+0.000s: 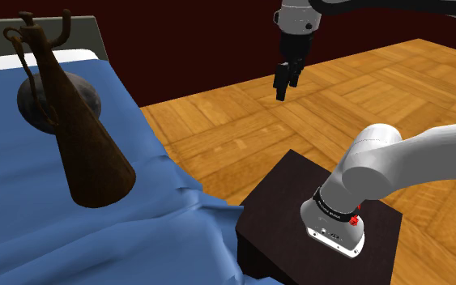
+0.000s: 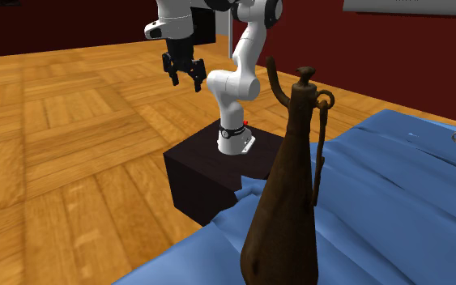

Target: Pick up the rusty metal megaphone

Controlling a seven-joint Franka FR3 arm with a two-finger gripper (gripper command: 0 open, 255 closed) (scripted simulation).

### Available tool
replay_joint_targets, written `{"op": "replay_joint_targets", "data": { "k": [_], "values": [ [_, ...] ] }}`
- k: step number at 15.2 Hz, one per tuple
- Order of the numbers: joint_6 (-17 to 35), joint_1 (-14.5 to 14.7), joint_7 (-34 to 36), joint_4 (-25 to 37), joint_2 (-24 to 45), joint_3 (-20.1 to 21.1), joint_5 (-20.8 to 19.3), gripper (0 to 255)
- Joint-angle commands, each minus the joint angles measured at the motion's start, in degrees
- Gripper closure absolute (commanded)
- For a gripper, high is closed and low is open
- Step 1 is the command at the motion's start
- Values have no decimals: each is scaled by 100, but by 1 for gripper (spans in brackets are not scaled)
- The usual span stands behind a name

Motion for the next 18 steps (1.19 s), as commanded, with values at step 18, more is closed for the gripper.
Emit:
{"op": "replay_joint_targets", "data": {
  "k": [18],
  "values": [
    [1032, 365, 2390, 1572, 1681, 1827, 1151, 0]
  ]
}}
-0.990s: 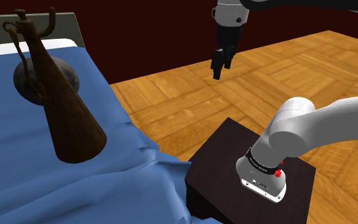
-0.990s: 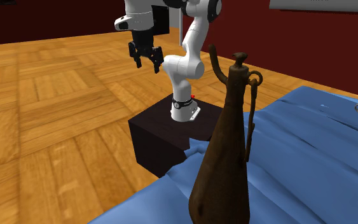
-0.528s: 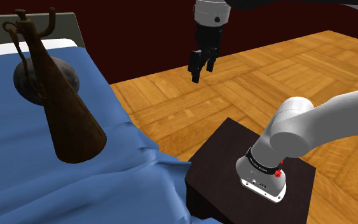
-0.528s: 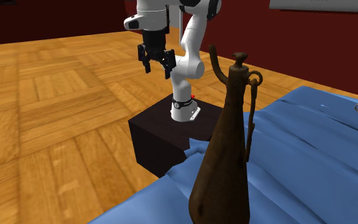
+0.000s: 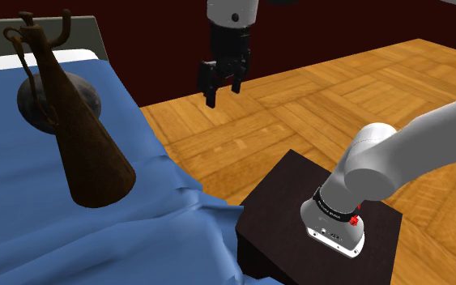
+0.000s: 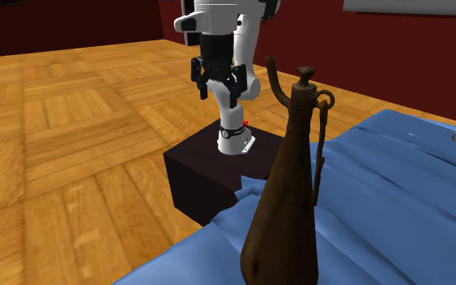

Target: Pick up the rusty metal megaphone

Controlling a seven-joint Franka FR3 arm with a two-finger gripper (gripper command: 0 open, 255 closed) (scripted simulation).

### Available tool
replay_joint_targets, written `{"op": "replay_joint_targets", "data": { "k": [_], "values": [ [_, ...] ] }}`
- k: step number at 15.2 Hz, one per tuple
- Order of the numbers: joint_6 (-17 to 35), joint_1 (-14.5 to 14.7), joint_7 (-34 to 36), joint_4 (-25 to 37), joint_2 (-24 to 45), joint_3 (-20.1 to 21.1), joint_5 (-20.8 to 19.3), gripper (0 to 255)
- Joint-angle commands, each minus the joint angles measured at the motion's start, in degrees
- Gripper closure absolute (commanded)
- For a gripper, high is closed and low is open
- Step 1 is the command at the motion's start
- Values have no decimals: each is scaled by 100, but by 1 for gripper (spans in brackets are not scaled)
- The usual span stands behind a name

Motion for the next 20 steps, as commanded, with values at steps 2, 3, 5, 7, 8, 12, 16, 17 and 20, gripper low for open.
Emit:
{"op": "replay_joint_targets", "data": {
  "k": [2, 3, 5, 7, 8, 12, 16, 17, 20],
  "values": [
    [160, 11, 458, 428, 400, 331, 29, 0],
    [208, 8, 606, 586, 548, 438, 14, 0],
    [295, -3, 909, 922, 858, 655, -46, 0],
    [366, -13, 1223, 1286, 1190, 874, -150, 0],
    [395, -17, 1386, 1478, 1365, 984, -220, 0],
    [446, 10, 2077, 2334, 2142, 1424, -635, 0],
    [350, 191, 2824, 3363, 3066, 1816, -1295, 0],
    [294, 279, 3012, 3657, 3323, 1895, -1497, 0],
    [27, 683, 3538, 4660, 4148, 2053, -2169, 0]
  ]
}}
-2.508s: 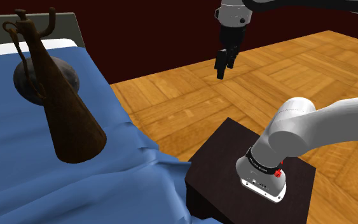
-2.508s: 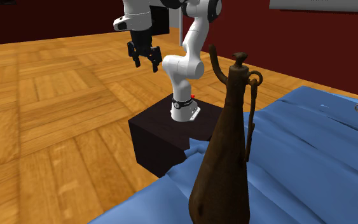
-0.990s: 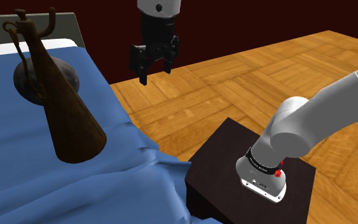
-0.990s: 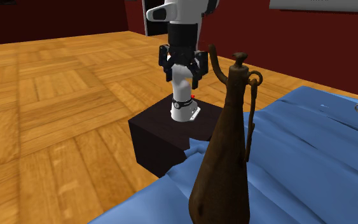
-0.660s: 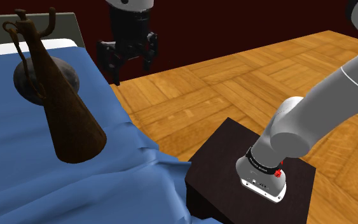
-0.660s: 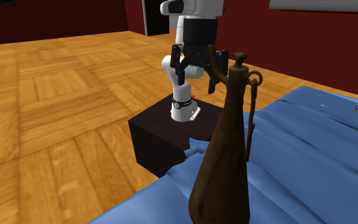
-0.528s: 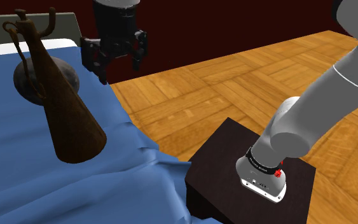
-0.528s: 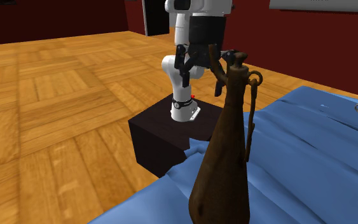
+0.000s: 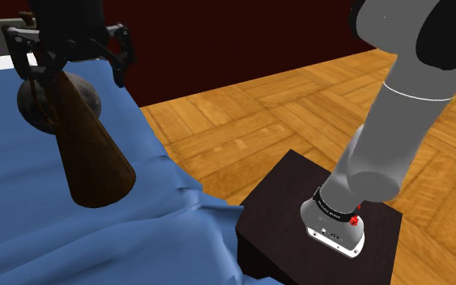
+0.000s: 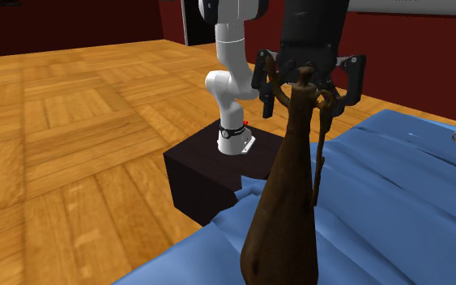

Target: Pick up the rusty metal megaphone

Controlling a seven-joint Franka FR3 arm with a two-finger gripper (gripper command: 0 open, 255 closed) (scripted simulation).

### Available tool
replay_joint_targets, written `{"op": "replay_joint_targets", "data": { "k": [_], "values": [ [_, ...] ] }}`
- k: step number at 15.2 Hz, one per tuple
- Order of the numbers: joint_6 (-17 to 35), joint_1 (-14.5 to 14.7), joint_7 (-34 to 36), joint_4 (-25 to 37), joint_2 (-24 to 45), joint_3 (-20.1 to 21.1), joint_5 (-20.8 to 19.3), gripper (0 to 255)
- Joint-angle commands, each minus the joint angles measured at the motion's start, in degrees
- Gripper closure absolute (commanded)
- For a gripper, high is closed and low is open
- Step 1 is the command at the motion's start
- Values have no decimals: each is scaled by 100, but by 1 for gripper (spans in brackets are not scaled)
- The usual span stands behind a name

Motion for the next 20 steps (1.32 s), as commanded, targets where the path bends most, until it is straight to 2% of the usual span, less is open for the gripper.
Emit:
{"op": "replay_joint_targets", "data": {
  "k": [1, 4, 11, 14, 15, 20],
  "values": [
    [-218, 353, 372, 770, 625, 81, -514, 0],
    [-728, 1115, 701, 2192, 1579, 14, -1244, 0],
    [17, 785, 750, 1138, 1242, 19, -1014, 0],
    [73, 764, 754, 1064, 1222, 19, -1002, 0],
    [74, 767, 753, 1070, 1230, 17, -1006, 255],
    [69, 770, 752, 1082, 1238, 16, -1010, 255]
  ]
}}
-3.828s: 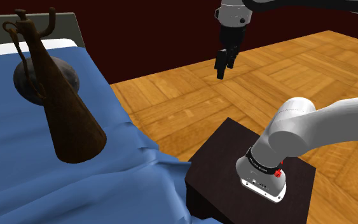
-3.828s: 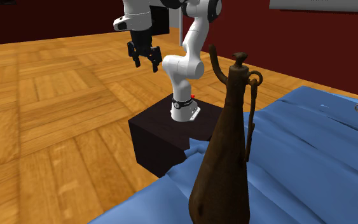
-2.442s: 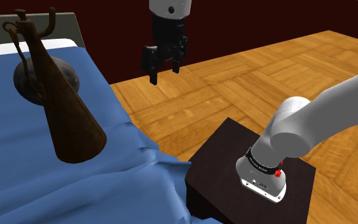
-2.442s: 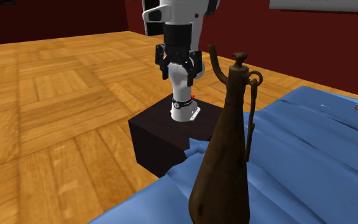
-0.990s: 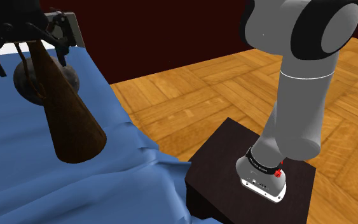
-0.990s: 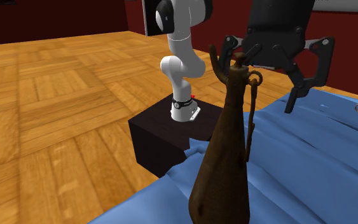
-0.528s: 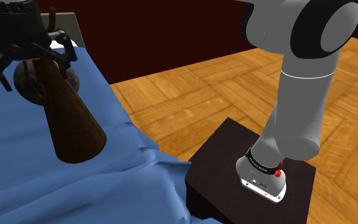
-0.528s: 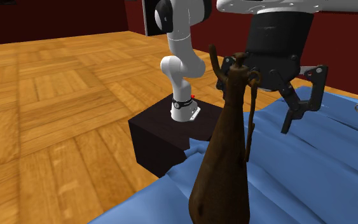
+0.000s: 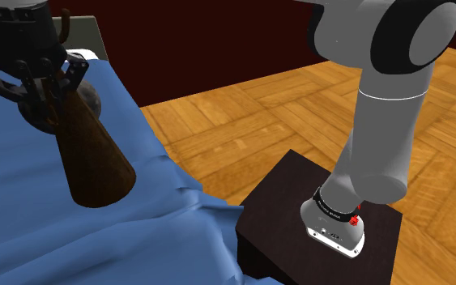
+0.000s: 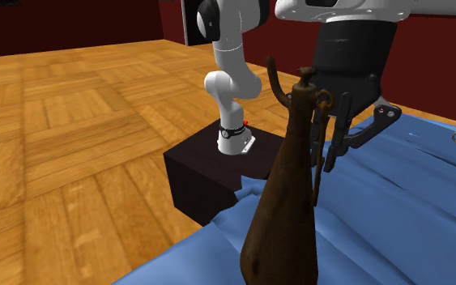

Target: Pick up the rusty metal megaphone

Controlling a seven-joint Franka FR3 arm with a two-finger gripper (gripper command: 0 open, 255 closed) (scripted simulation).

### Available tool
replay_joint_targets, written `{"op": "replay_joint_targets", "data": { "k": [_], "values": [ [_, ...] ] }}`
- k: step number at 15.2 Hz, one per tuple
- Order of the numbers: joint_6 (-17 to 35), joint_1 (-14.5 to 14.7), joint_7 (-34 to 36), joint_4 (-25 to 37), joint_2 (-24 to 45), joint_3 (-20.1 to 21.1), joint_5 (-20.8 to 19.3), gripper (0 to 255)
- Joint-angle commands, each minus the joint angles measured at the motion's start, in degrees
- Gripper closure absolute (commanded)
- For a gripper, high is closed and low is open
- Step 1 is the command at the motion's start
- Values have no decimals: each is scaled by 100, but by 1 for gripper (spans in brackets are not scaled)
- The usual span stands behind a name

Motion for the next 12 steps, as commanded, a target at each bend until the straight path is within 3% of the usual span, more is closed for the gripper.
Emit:
{"op": "replay_joint_targets", "data": {
  "k": [1, 4, 12],
  "values": [
    [2, -1, -1, -1, 5, -2, -1, 255],
    [6, -6, 1, -20, -12, 2, 8, 255],
    [-843, 394, -63, 1186, 366, -41, -236, 255]
  ]
}}
